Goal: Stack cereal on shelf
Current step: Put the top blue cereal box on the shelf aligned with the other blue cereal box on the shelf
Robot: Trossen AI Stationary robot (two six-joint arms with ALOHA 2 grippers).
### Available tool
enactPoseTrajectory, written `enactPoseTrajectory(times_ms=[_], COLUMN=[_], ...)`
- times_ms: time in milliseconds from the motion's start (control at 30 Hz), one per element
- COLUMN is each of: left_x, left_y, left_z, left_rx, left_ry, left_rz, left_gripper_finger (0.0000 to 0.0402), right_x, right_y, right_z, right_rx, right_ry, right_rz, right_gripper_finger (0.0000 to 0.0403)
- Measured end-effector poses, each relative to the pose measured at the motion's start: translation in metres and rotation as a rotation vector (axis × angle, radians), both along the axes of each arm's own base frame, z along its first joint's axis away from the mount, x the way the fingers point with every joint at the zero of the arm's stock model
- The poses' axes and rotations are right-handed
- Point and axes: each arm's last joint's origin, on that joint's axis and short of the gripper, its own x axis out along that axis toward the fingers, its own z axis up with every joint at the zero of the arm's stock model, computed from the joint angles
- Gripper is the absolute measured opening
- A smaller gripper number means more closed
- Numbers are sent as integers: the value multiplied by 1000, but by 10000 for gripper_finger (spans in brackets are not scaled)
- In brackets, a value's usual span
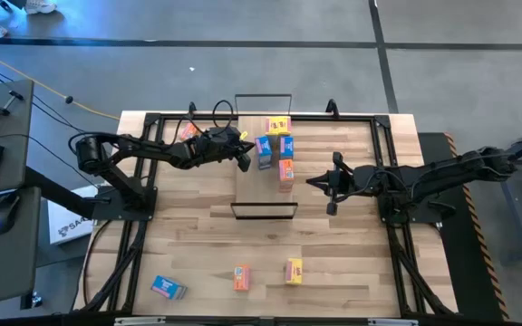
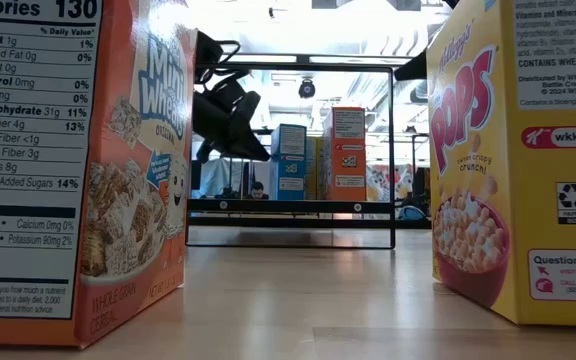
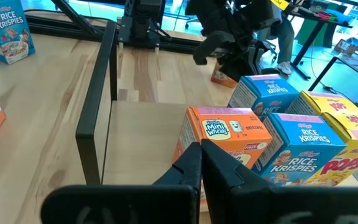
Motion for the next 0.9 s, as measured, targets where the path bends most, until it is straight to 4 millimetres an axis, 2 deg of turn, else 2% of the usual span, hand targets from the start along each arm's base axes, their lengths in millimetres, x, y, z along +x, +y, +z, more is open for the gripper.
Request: enactPoseTrajectory(times_ms=[233,533,733,900], left_x=[6,8,12,11], left_y=[2,1,-9,-16], left_z=[-10,-6,-7,-15], left_rx=[-14,-37,-56,-75], left_ry=[-27,-82,-79,1], left_rz=[-6,-22,-46,-21], left_gripper_finger=[5,5,5,5], right_x=[0,0,0,0], right_y=[0,0,0,0], right_z=[0,0,0,0], right_rx=[0,0,0,0], right_ry=[-1,-1,-1,-1], right_rz=[0,0,0,0], right_gripper_finger=[0,0,0,0])
